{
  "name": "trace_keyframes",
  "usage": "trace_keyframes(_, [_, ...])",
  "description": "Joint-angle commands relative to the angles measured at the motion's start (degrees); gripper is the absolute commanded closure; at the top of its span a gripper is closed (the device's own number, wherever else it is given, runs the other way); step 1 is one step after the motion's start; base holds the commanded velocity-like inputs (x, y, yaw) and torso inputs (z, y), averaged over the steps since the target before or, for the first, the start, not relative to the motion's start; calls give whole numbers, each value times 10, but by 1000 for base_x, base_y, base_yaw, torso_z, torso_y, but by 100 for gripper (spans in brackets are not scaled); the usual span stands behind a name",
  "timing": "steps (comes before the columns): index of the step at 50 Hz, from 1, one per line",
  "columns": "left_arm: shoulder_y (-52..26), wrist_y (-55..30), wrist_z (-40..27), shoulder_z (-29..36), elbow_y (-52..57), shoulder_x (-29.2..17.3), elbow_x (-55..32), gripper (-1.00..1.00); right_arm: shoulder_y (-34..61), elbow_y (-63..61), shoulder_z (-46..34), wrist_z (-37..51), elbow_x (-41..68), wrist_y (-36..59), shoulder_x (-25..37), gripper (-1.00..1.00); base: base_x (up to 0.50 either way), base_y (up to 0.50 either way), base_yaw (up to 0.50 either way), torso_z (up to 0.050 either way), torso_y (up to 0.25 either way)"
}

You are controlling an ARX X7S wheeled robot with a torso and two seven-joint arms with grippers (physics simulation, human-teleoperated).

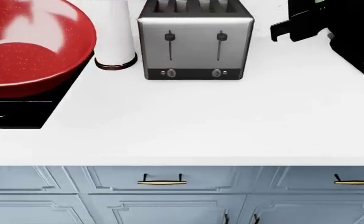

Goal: Place the two vegetables and bowl onto the tray for setting up a vegetable dip station.

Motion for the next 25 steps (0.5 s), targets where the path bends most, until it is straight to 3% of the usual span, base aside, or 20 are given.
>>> trace_keyframes(1, [-2, 1, 0, -2, 0, 1, 4, 100, 4, -2, -3, -2, -7, 0, 1, 100, 0, 500, 0, 0, 0])
trace_keyframes(25, [-2, -1, 0, -3, 2, 4, 3, 100, -1, 3, -11, 10, 0, -7, 4, 100, 0, 500, 0, 0, 0])
